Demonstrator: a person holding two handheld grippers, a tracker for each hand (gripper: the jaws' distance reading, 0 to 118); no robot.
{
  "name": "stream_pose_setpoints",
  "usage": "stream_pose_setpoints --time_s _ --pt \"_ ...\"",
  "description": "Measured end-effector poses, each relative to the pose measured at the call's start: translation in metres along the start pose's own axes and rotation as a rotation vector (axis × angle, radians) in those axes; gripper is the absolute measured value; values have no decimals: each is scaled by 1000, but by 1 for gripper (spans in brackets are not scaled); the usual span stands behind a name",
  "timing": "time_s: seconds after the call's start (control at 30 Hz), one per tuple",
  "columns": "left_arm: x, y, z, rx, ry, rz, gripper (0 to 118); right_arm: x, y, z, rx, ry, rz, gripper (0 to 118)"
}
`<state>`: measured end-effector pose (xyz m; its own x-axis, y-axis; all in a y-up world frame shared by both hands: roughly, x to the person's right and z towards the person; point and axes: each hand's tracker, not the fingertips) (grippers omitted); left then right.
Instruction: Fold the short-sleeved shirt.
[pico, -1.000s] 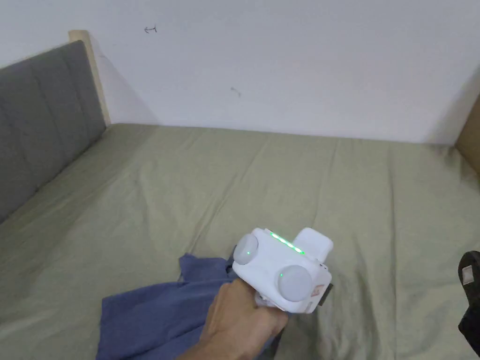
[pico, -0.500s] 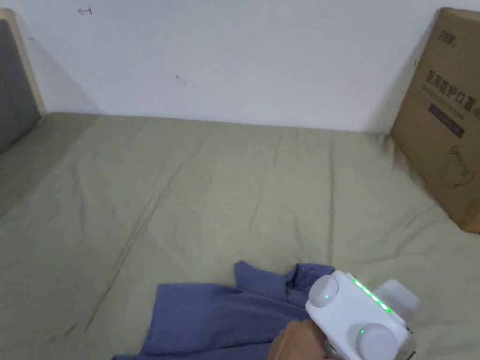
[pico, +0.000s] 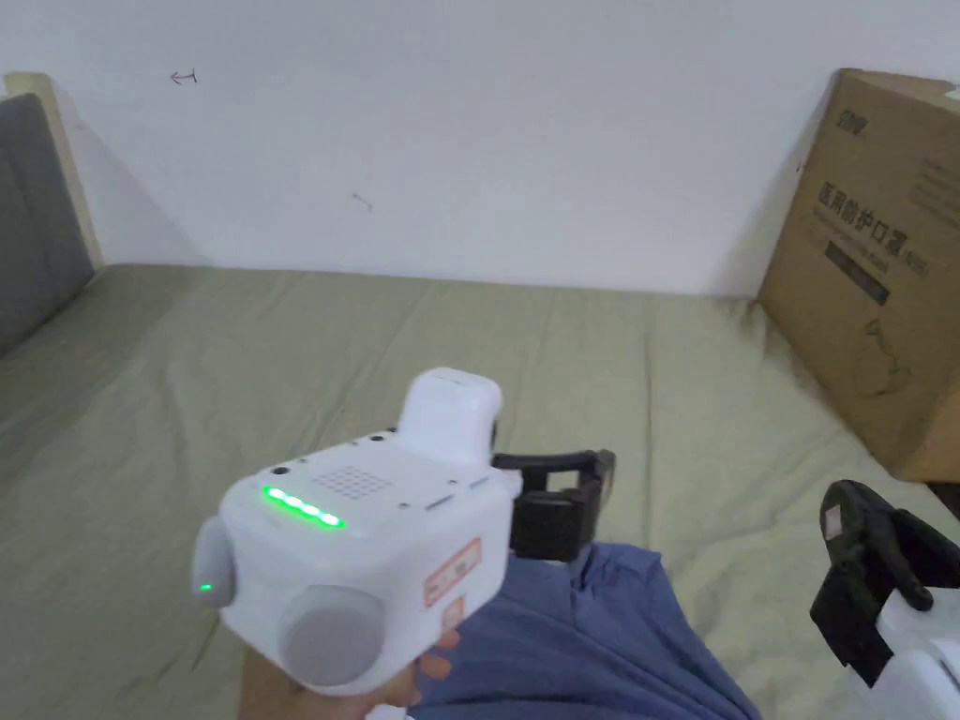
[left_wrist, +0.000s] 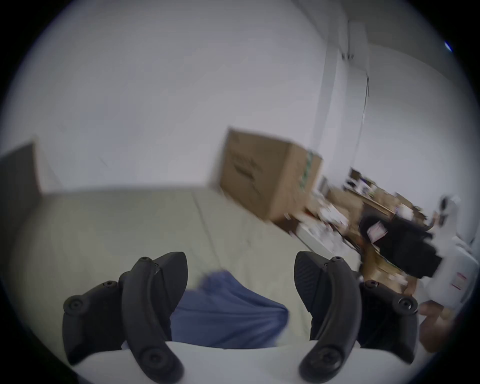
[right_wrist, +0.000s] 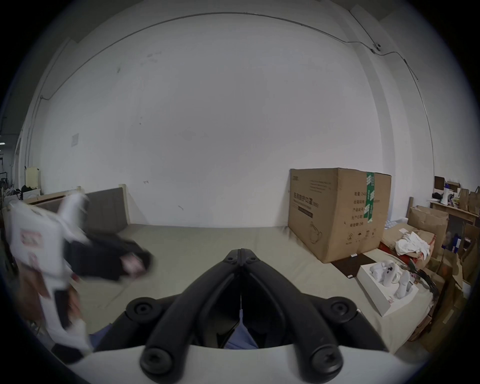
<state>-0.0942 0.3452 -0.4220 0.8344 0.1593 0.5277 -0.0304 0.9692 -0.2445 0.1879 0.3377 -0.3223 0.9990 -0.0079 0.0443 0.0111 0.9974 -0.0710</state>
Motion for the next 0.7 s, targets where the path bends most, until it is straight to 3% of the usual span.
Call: stream_pose_setpoints --time_s 0.1,0.2,0.23,0.3,0.4,0.47,0.7 --pt "-17 12 87 165 184 -100 91 -8 6 17 22 23 -5 0" --pt "-24 5 157 211 328 -149 85 -16 5 39 47 25 17 0" --pt "-28 1 177 217 319 -166 66 -18 3 47 50 28 15 0" --pt "-27 -10 201 217 442 -195 0 -22 1 58 39 50 14 0" --pt "-39 -17 229 191 404 -107 0 -29 -2 74 41 56 25 0" --pt "-38 -25 239 227 520 -90 0 -32 -3 81 48 53 29 0" --pt "-44 -41 242 179 466 -44 0 -33 -5 88 34 62 38 0"
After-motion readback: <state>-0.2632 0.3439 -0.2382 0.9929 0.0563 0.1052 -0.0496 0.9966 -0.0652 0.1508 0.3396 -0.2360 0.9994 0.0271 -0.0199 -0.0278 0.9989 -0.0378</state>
